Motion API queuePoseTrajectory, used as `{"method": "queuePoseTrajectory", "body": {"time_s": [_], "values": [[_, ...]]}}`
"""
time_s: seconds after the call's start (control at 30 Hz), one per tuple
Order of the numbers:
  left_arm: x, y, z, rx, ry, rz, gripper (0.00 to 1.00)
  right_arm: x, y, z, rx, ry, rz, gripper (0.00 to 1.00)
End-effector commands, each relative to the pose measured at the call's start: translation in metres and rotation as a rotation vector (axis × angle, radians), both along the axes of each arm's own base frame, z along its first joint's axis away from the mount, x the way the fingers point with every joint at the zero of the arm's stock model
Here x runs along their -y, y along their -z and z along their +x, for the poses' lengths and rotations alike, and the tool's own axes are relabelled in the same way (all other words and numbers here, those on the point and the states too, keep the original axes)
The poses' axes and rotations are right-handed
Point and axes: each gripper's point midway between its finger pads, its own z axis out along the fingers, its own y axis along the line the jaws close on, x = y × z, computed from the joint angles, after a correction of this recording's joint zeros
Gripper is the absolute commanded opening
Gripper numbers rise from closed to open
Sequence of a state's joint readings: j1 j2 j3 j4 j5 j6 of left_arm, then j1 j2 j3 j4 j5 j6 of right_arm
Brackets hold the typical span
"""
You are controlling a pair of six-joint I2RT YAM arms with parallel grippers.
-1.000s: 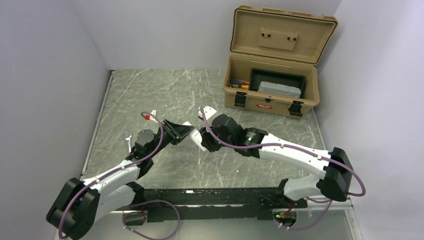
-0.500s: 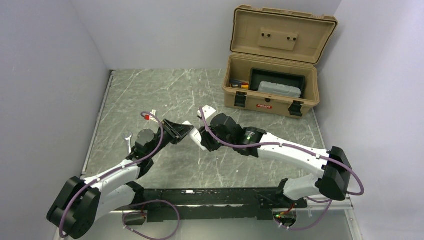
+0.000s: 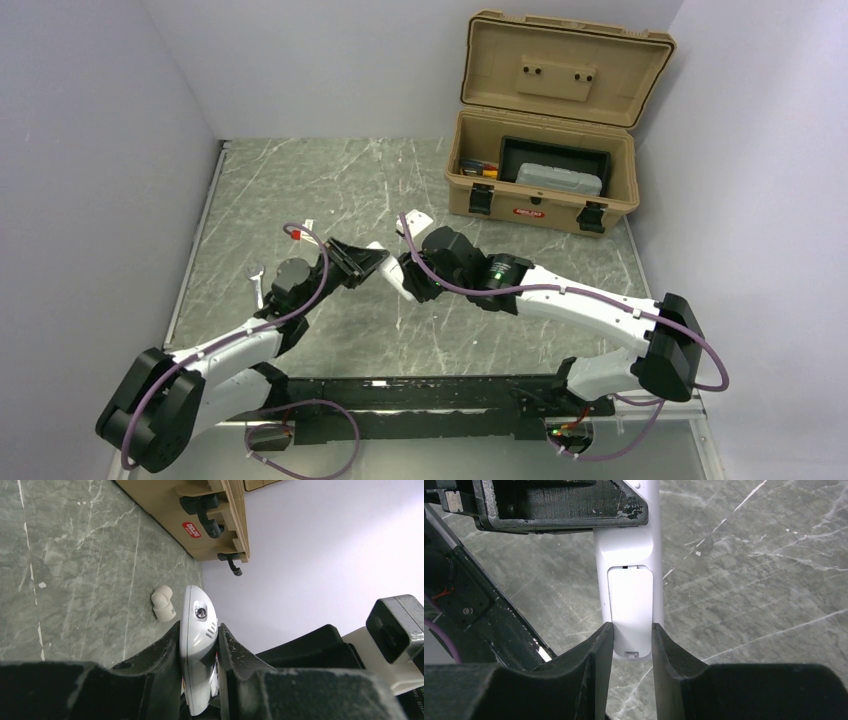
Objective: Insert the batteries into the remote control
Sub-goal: Load the battery cover into the remote control.
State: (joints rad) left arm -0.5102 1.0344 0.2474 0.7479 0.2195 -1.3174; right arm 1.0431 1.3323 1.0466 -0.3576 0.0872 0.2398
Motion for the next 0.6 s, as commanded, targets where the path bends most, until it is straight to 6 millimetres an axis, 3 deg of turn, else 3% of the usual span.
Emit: {"method": "queuePoseTrajectory", "body": {"time_s": [0.0, 0.57], "values": [[0.0070, -0.0331, -0.0031, 0.081, 0.036, -0.091, 0.00, -0.0067, -0.0267, 0.0049, 0.047, 0.012, 0.074, 0.34], [0.0080, -0.0346, -0.0048, 0.124, 0.040, -0.063, 0.00, -0.0098, -0.0328, 0.0052, 0.038, 0.014, 0.083, 0.34]]}}
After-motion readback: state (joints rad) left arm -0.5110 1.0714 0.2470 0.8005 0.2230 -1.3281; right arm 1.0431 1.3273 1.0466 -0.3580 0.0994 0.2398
